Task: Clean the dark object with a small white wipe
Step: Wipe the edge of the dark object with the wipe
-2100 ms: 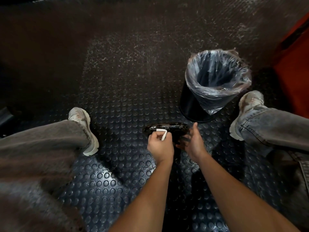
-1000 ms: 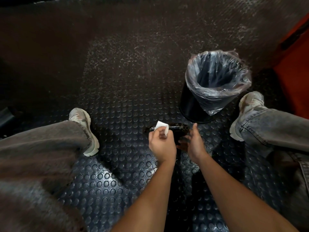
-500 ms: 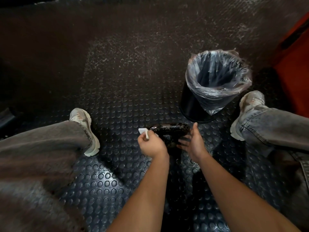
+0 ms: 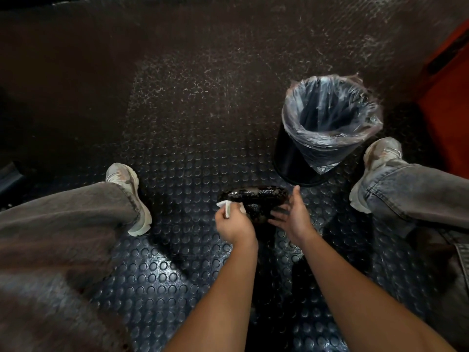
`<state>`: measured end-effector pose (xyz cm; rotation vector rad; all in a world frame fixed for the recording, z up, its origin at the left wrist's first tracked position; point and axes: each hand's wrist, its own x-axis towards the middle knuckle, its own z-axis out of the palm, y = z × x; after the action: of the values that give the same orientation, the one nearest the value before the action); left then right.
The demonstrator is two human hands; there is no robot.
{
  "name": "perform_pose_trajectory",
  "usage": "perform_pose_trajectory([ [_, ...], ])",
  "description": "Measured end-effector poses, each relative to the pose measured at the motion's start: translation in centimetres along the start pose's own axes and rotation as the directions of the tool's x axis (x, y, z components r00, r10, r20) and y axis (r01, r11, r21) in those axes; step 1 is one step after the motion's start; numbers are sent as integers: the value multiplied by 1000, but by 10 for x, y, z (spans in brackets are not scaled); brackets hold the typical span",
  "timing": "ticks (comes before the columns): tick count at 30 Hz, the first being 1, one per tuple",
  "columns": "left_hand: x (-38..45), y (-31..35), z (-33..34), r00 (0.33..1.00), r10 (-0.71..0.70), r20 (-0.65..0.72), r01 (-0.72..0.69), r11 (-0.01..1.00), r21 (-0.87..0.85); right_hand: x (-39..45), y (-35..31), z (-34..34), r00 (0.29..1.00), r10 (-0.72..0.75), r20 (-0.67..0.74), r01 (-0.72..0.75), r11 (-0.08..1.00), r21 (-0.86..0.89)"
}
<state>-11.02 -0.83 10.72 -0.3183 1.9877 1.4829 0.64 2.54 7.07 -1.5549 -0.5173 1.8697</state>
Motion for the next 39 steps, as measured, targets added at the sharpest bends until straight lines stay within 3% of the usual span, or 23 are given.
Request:
perform_pose_trajectory([
  [3,-16,8,10,983,183,22,-183,983,8,-1,0,2,1000,-1,-27,1,1000,6],
  [5,-27,3,14,950,294,107,-303,949,80,-1,1,3,998,-8,-59,8,1000,-2],
  [8,-29,-7,10,920,310,241,-348,928,134,0,2,4,999,-20,-43,20,1000,0],
  [11,-16,-16,2,934,252,254,-305,932,194,1,2,1,1000,-21,-18,22,1000,11],
  [16,4,-7,-6,999,51,15,-52,997,60,-4,0,3,1000,-11,9,11,1000,-4],
  [19,-8,6,3,989,146,11,-146,989,-14,-4,-1,4,1000,-11,-12,11,1000,4],
  [22,-27,4,14,936,324,138,-334,940,62,-4,0,4,999,-10,-41,8,1000,-28],
  [27,-28,-13,8,896,322,306,-382,911,158,0,2,2,1000,-19,-16,19,1000,-16],
  [29,-20,-19,3,928,265,263,-320,927,197,0,2,1,1000,-23,-14,23,1000,-10],
  [31,-9,-19,-3,975,178,133,-201,961,190,-1,2,2,1000,-17,-12,17,1000,-3],
  [33,-3,-11,-5,998,67,6,-68,994,86,-2,2,1,1000,-11,-4,11,1000,-5],
  [35,1,0,-2,1000,11,-26,-11,1000,-16,-4,-1,1,1000,-13,8,13,1000,8],
  [37,-5,7,3,998,67,-21,-68,996,-50,-6,-2,3,1000,-9,0,9,1000,17],
  [39,-17,7,9,974,225,37,-226,974,14,-7,-2,4,1000,-6,-21,6,1000,2],
])
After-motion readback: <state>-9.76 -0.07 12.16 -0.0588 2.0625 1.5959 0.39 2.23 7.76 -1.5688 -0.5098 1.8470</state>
